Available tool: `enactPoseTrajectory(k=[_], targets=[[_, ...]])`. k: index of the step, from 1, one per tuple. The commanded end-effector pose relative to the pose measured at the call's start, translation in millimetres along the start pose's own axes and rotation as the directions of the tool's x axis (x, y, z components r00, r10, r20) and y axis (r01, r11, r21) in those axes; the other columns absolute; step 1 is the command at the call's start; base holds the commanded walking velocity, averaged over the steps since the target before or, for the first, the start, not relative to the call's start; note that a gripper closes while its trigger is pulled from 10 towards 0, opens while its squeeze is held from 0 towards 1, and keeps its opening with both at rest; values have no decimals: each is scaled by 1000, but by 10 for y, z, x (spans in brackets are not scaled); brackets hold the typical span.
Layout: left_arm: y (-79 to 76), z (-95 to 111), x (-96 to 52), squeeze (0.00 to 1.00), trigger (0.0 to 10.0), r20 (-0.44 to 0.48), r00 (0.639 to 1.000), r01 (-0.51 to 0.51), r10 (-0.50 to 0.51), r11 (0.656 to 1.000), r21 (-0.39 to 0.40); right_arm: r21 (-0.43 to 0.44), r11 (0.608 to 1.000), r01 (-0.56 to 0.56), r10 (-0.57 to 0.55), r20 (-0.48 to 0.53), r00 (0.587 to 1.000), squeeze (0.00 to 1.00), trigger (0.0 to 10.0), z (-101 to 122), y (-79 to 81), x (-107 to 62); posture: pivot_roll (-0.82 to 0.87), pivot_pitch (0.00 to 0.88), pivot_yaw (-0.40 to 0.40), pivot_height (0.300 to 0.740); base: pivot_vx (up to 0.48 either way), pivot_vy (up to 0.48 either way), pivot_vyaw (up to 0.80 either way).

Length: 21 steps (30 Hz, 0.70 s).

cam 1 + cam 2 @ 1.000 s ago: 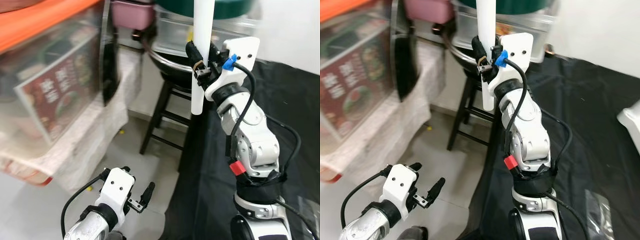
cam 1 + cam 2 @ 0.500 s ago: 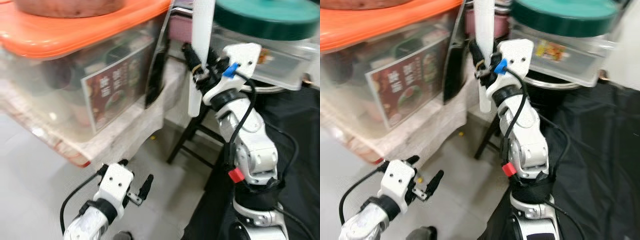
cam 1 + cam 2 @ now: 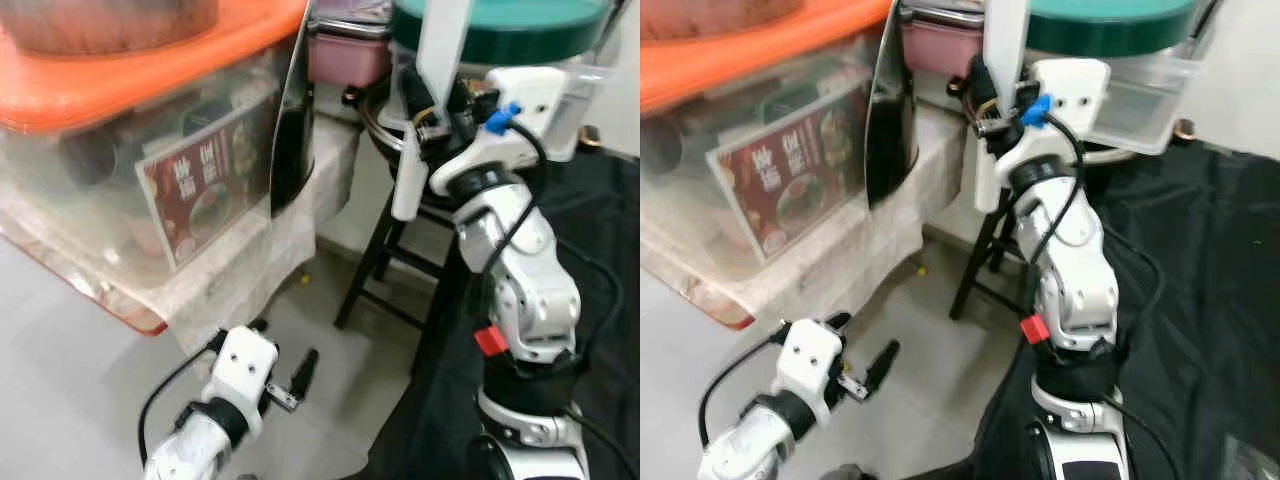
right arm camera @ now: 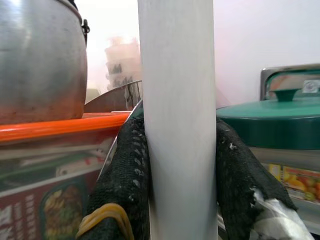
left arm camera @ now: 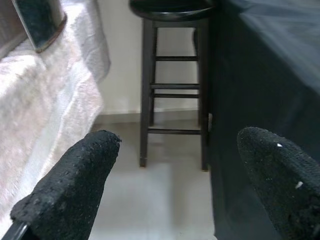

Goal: Building children table

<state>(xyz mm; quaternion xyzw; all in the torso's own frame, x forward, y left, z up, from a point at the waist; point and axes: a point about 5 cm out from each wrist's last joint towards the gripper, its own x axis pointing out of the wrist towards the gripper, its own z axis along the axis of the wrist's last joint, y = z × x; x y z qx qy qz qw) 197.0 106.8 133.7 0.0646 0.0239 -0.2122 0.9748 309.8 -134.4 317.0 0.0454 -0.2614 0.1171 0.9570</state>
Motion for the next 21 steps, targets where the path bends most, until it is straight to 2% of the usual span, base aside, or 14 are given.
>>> enactPoseTrajectory(k=[1, 13, 21], targets=[[21, -80, -30, 0, 10000, -35, 999, -5, 5, 1000, 1, 17, 1000, -25, 25, 4, 1000, 0, 10000, -1, 63, -2, 102, 74, -99, 740, -480, 0, 0], [24, -87, -23, 0, 10000, -33, 999, -9, 9, 1000, 7, -5, 999, -52, 52, 1, 999, 0, 10000, -13, 88, -42, 100, 76, -101, 740, -480, 0, 0], [18, -80, 4, 0, 10000, -29, 999, -16, 17, 1000, 25, 3, 997, -80, 80, -77, 994, 0, 10000, -221, 113, -153, 99, 76, -107, 740, 0, 0, 800]])
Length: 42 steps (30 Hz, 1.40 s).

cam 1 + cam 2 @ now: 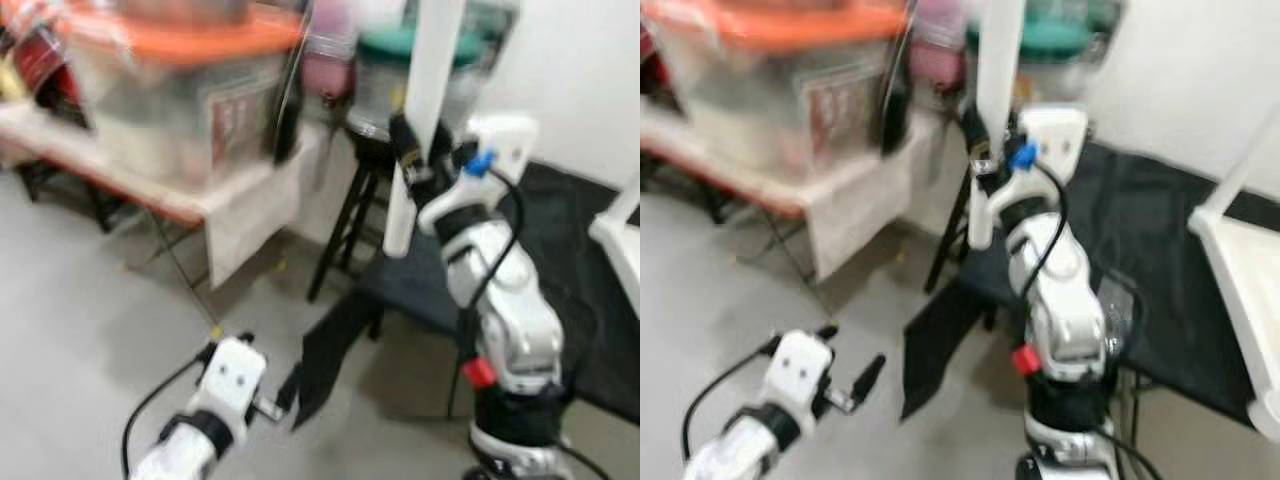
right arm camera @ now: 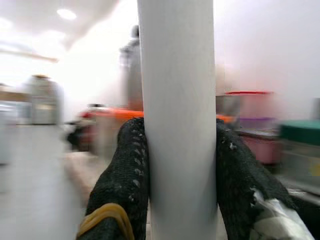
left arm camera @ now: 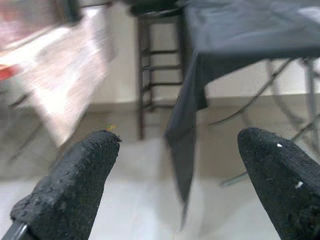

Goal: Building children table

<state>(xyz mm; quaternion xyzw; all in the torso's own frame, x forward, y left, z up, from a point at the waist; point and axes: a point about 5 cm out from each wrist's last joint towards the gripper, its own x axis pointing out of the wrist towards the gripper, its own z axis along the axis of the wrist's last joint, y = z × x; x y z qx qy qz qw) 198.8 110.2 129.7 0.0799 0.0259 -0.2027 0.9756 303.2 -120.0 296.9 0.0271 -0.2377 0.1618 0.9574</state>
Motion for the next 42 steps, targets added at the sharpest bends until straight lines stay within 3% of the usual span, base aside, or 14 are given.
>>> enactPoseTrajectory(k=[1, 6, 15, 19, 26, 31, 33, 42], targets=[[-16, -36, -2, 0, 10000, -17, 1000, 3, -3, 1000, -4, 7, 1000, 13, -13, -23, 1000, 0, 10000, -61, -34, -24, 99, 76, -107, 740, 0, 0, 800], [-23, -34, -10, 0, 10000, -21, 1000, 8, -8, 1000, -5, 11, 1000, 22, -22, -60, 998, 0, 10000, -139, -46, -60, 100, 80, -110, 740, 0, 0, 800], [0, -22, -15, 0, 10000, -26, 1000, -15, 14, 1000, -22, 35, 999, 23, -18, -136, 991, 0, 10000, -334, -12, -183, 103, 90, -112, 740, 0, 0, 0], [-15, -8, -20, 0, 10000, -26, 1000, -16, 15, 999, -37, 42, 999, -12, 19, -180, 983, 0, 10000, -477, 81, -349, 100, 89, -114, 740, 0, 0, 200], [-54, -10, -55, 0, 10000, -28, 999, -19, 17, 997, -68, 21, 1000, -1, 6, -274, 962, 0, 10000, -713, 70, -603, 97, 73, -120, 740, 0, 0, 800], [-68, -24, -60, 0, 10000, -31, 999, -16, 14, 998, -66, 22, 1000, 1, 5, -289, 957, 0, 10000, -746, 71, -655, 97, 65, -122, 740, 0, 0, 800], [-70, -47, -56, 0, 10000, -37, 999, -23, 21, 997, -73, 33, 999, 5, 6, -325, 946, 0, 10000, -806, 89, -768, 95, 45, -124, 740, 0, 0, 800], [-65, -53, -54, 0, 10000, -39, 999, -27, 24, 997, -75, 35, 999, 7, 5, -333, 943, 0, 10000, -817, 97, -793, 95, 45, -124, 740, 0, 0, 800]])
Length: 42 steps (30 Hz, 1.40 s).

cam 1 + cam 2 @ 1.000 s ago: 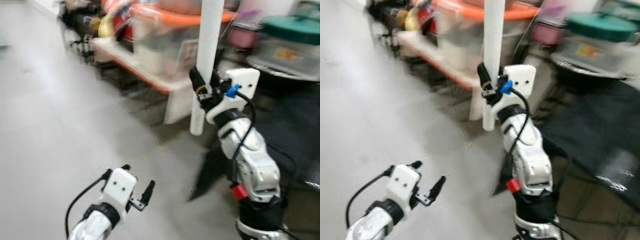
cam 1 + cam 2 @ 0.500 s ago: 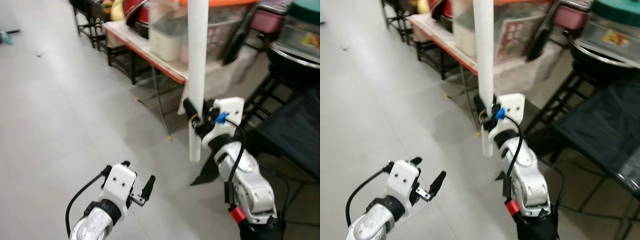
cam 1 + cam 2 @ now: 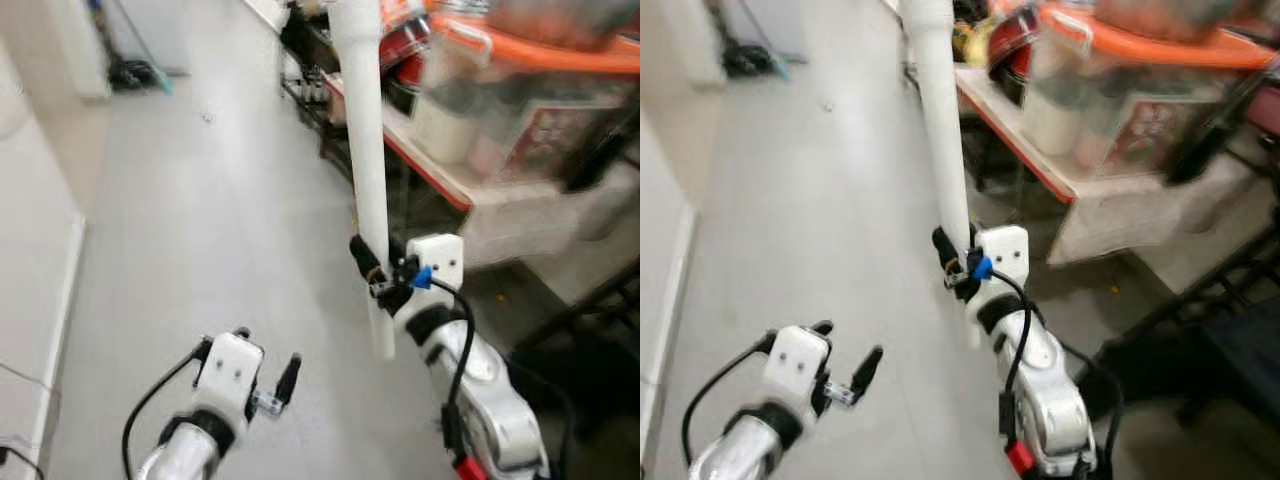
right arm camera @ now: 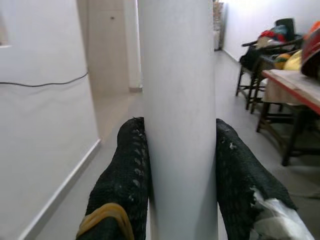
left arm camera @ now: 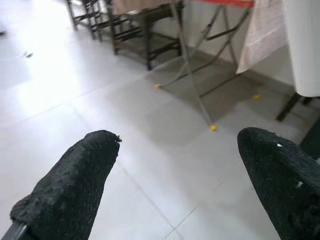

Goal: Building children table

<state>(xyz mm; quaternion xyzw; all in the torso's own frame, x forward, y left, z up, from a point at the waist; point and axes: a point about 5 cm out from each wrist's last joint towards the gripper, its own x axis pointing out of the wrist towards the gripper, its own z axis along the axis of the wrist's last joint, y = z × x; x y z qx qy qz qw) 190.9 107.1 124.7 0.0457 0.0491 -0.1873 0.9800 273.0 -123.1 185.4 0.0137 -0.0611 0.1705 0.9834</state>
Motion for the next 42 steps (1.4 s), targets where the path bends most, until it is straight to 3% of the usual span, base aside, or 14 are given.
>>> enactPoseTrajectory(k=[1, 9, 30, 35, 42], targets=[[39, -10, 16, 0, 10000, -5, 1000, -16, 16, 1000, -2, 15, 1000, 7, -7, 9, 1000, 0, 10000, 3, 1, -28, 98, 27, -123, 740, 0, 0, 0], [52, -30, -24, 0, 10000, -24, 999, -32, 32, 999, -29, 9, 1000, -21, 21, 1, 1000, 0, 10000, -26, -24, -27, 101, 22, -122, 740, 0, 0, 0], [21, -36, -3, 0, 10000, -21, 999, -25, 25, 999, -23, 45, 998, -33, 36, -64, 997, 0, 10000, -221, 161, -147, 108, 43, -121, 740, 0, 0, 755], [18, -46, 8, 0, 10000, -25, 999, -27, 26, 999, -20, 14, 1000, 25, -23, -109, 994, 0, 10000, -283, 132, -126, 106, 44, -117, 740, 0, 0, 0], [32, -53, 10, 0, 10000, -29, 999, -38, 37, 999, -27, 13, 1000, 6, -4, -106, 994, 0, 10000, -274, 106, -121, 103, 42, -118, 740, 0, 0, 0]])
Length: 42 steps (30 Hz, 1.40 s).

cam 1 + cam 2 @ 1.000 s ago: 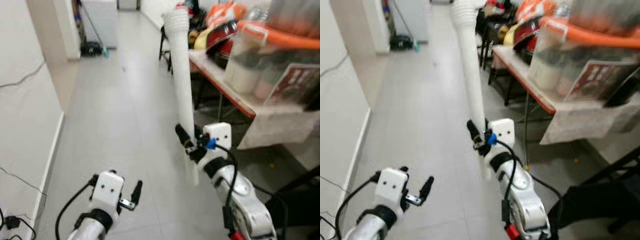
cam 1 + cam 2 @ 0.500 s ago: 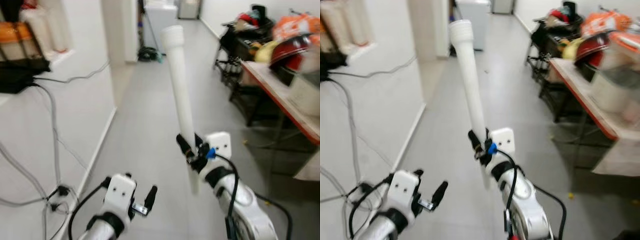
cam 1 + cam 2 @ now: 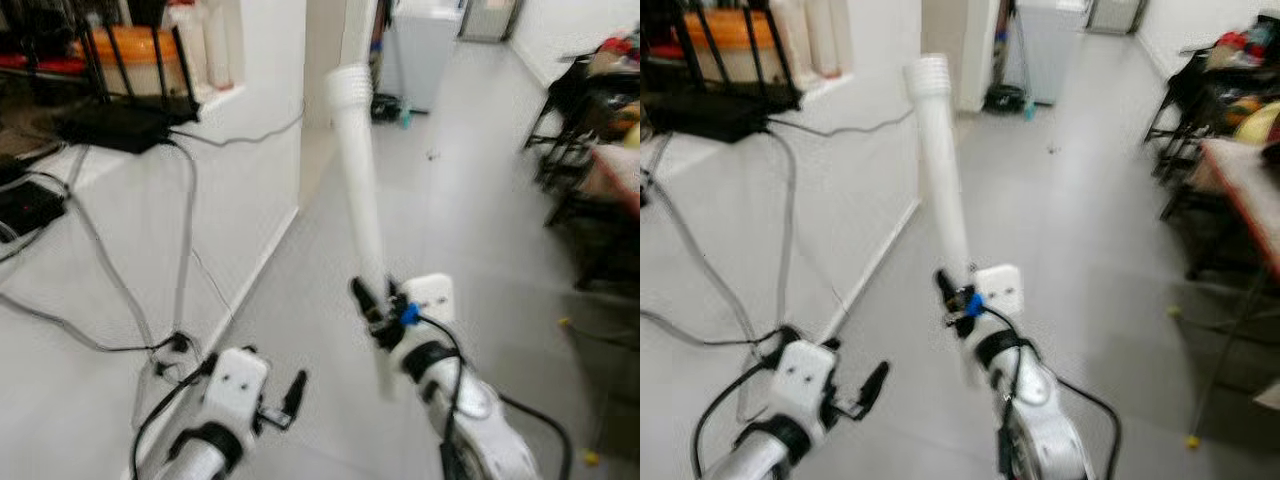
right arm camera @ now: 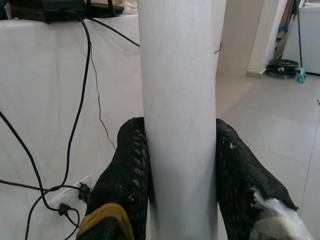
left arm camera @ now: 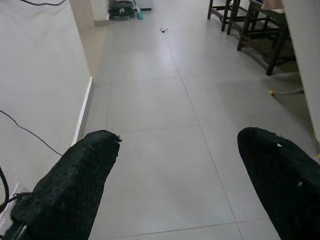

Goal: Building children table

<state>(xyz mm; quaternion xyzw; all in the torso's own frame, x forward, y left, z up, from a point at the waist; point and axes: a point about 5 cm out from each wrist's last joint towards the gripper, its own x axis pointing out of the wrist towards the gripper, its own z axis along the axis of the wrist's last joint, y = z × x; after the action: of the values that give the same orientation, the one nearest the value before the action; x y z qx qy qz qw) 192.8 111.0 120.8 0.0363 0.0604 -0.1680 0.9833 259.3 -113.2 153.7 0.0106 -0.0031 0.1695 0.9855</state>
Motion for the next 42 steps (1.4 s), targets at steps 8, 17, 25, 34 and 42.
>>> enactPoseTrajectory(k=[8, 17, 25, 34, 42], targets=[[-7, -20, 3, 0, 10000, -20, 1000, -4, 3, 1000, -16, 8, 1000, -5, 5, 30, 1000, 0, 10000, 64, -20, 5, 100, 51, -118, 740, -65, 0, 0], [-4, -14, 8, 0, 10000, -22, 1000, -4, 3, 1000, -21, 13, 1000, 6, -6, 27, 1000, 0, 10000, 70, -29, 13, 98, 58, -118, 740, -283, 0, 0], [-1, -13, 13, 0, 10000, -26, 1000, -1, 0, 1000, -20, 15, 1000, 10, -11, 25, 1000, 0, 10000, 72, -29, 20, 96, 58, -117, 740, -314, 0, 0], [-2, -22, 13, 0, 10000, -29, 1000, 1, -2, 1000, -18, 11, 1000, 14, -15, 26, 1000, 0, 10000, 67, -29, 16, 98, 59, -115, 740, -319, 0, 0], [5, -20, 16, 0, 10000, -30, 1000, 2, -3, 1000, -14, 11, 1000, 21, -21, 28, 999, 0, 10000, 73, -31, 12, 100, 59, -112, 740, -325, 0, 0]])
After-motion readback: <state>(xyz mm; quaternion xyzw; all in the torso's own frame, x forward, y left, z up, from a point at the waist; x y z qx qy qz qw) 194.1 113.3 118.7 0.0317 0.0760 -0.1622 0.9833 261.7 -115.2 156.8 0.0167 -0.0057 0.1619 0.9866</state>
